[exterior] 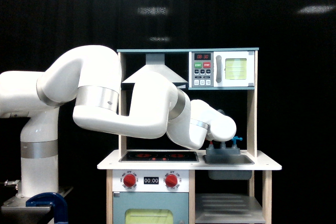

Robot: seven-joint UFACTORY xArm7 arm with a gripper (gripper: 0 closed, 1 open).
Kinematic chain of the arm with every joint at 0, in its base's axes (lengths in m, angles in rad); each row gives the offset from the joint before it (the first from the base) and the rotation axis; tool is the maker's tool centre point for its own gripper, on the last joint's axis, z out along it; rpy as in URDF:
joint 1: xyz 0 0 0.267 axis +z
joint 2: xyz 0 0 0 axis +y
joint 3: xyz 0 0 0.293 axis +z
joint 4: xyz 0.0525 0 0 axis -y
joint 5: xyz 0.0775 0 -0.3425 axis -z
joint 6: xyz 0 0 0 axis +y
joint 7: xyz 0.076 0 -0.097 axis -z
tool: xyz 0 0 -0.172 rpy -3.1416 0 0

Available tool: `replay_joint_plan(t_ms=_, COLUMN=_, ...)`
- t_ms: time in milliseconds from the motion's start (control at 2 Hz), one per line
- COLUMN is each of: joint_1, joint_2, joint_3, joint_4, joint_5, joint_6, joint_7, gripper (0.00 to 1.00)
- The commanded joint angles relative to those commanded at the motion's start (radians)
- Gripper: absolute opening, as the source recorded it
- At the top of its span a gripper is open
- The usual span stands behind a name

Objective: Turn on the faucet

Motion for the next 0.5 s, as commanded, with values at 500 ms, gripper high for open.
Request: replay_joint_plan(t_ms=500, joint_1=0.007, joint_2=-0.043, joint_3=-0.011, joint_4=0.117, joint_5=-0.072, joint_6=0.095, joint_7=0.041, gripper=1.00)
